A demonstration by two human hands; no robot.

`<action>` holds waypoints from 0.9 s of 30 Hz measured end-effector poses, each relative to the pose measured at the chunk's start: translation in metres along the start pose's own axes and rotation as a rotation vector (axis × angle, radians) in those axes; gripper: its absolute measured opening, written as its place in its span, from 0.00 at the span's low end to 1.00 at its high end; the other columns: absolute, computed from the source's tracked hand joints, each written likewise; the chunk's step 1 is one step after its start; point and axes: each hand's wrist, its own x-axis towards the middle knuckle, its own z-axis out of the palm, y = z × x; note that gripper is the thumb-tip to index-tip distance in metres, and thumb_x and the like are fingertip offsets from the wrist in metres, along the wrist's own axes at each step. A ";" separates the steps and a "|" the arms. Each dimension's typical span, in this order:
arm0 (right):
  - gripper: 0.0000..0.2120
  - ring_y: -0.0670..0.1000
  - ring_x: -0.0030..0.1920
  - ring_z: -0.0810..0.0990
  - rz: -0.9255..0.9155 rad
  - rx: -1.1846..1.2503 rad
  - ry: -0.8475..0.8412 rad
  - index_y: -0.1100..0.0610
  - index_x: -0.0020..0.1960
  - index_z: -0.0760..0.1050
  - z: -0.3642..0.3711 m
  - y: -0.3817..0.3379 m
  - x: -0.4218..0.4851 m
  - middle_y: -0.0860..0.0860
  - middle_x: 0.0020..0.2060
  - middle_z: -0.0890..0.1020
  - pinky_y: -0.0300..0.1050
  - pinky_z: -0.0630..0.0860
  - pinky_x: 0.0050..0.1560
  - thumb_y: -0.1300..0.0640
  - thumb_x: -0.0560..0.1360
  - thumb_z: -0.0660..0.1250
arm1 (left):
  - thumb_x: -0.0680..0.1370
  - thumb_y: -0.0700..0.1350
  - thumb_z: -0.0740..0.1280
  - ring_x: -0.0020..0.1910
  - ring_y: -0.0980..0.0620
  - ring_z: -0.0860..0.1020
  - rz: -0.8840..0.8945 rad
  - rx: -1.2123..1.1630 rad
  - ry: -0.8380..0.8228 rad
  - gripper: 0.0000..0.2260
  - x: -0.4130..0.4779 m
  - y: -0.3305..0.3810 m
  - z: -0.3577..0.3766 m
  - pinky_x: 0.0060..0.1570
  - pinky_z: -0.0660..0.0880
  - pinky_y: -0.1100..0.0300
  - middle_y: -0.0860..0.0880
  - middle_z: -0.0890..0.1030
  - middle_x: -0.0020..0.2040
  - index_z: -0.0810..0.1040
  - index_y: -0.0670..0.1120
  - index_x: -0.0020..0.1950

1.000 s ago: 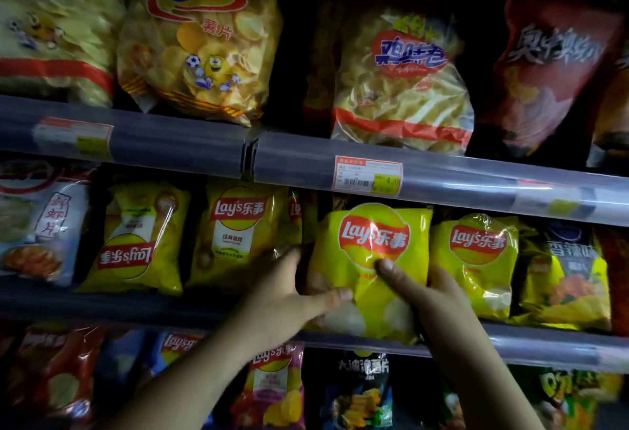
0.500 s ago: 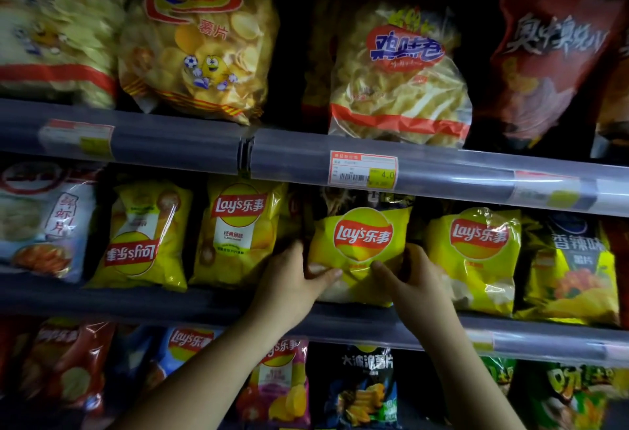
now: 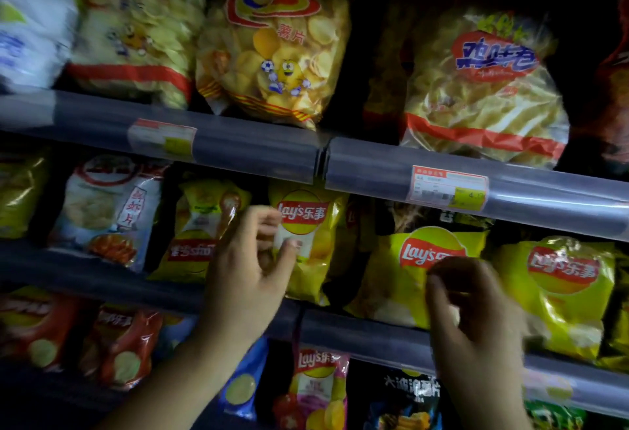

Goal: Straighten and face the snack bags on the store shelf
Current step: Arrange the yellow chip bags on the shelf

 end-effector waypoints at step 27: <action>0.22 0.53 0.53 0.88 0.733 0.416 -0.296 0.48 0.58 0.83 0.146 -0.190 -0.076 0.52 0.52 0.89 0.51 0.85 0.49 0.50 0.66 0.81 | 0.66 0.55 0.78 0.46 0.61 0.85 -0.454 -0.656 -0.835 0.19 0.058 -0.081 -0.161 0.51 0.78 0.57 0.58 0.87 0.49 0.82 0.55 0.55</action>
